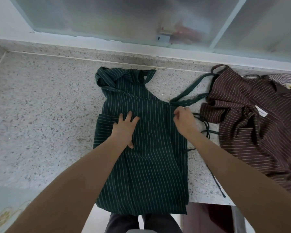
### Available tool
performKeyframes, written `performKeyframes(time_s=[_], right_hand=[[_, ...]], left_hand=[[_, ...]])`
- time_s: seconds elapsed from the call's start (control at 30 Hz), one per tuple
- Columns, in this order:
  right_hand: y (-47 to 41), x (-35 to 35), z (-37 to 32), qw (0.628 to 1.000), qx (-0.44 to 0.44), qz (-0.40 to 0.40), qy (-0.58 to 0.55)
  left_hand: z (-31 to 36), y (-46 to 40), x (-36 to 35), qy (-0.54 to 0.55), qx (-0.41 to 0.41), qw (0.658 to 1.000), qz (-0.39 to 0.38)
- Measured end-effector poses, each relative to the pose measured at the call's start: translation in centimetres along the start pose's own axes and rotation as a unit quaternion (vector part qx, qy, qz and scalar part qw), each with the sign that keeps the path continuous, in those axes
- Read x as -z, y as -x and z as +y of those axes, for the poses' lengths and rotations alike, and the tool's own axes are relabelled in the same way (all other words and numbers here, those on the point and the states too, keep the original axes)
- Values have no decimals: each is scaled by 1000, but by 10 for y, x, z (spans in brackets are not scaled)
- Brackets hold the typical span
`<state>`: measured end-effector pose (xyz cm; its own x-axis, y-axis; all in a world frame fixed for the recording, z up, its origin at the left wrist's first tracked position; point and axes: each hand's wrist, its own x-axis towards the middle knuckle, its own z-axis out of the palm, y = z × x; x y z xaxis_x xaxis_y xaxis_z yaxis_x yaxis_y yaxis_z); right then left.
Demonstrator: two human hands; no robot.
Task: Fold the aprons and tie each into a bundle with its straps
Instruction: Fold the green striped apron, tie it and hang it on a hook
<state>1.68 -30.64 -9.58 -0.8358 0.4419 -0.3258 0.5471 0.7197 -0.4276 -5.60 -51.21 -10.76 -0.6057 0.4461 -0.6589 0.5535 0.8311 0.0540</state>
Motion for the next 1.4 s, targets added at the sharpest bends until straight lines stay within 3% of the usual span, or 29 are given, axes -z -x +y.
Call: performKeyframes(time_s=[0.07,0.13,0.2,0.27,0.3,0.37,0.43,0.53,0.63,0.7,0.8,1.1,1.17,1.3,1.4], right_hand=[[-11,-6,-14,991,-39,-63,-111],[-21,-9,-26,960,-116,-58,-247],[-29,-13,-33,929,-166,-48,-327],[-30,-18,-39,899,-189,-74,-387],[-31,-22,-41,886,-201,-78,-411],[-30,-28,-42,886,-213,-37,-411],[-25,-31,-42,905,-202,30,-373],[-18,-33,-34,914,-195,88,-346],[-10,-30,-23,911,-214,104,-338],[-8,-26,-18,913,-222,95,-328],[-7,-22,-13,919,-230,75,-312],[-4,-14,-9,899,-238,76,-360],[-3,-14,-6,904,-226,90,-352],[3,-13,-2,921,-171,121,-328],[4,-10,-1,916,-156,130,-346]], left_hand=[[-4,3,1,-20,-20,999,22],[-13,7,7,-16,-40,992,114],[-25,9,15,74,-20,963,258],[-37,9,19,187,62,916,349],[-44,8,20,236,122,897,353],[-56,5,17,316,233,877,279],[-64,1,11,321,280,888,174],[-70,-1,13,318,257,901,143],[-70,-1,26,411,211,877,131],[-69,2,32,483,205,841,129],[-69,6,36,605,209,760,117],[-70,5,35,710,233,656,109],[-72,3,35,710,232,652,134],[-73,-1,35,652,251,690,190],[-67,-4,38,634,270,692,215]])
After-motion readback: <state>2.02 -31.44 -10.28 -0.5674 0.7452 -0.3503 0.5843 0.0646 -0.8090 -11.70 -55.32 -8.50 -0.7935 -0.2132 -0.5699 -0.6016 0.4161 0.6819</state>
